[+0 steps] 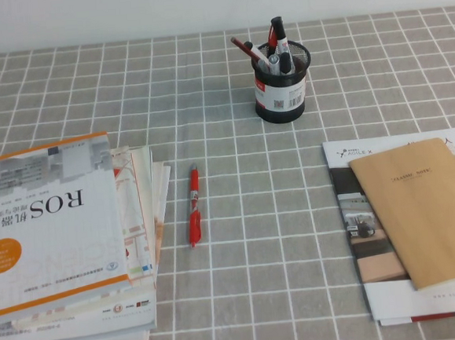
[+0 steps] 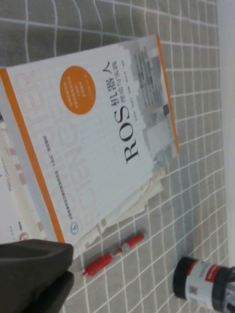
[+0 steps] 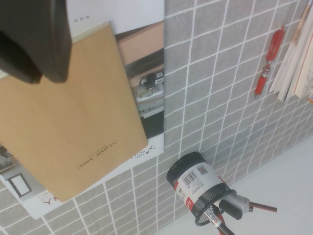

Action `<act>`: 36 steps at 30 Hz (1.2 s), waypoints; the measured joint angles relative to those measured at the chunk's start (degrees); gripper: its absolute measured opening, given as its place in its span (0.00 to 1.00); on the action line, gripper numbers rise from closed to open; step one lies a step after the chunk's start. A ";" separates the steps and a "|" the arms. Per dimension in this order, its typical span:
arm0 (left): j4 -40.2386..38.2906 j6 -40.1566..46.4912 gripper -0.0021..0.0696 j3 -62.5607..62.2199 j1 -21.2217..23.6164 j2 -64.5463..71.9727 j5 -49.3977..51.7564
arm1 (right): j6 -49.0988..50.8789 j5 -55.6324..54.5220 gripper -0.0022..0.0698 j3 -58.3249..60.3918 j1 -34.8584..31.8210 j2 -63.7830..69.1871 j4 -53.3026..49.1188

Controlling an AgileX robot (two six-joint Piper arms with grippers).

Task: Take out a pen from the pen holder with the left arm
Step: 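Take a marker out of the pen holder and lay it on the table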

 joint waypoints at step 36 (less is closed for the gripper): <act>3.30 2.95 0.03 19.34 10.98 -8.15 -13.54 | 0.00 0.00 0.01 0.00 0.00 0.00 0.00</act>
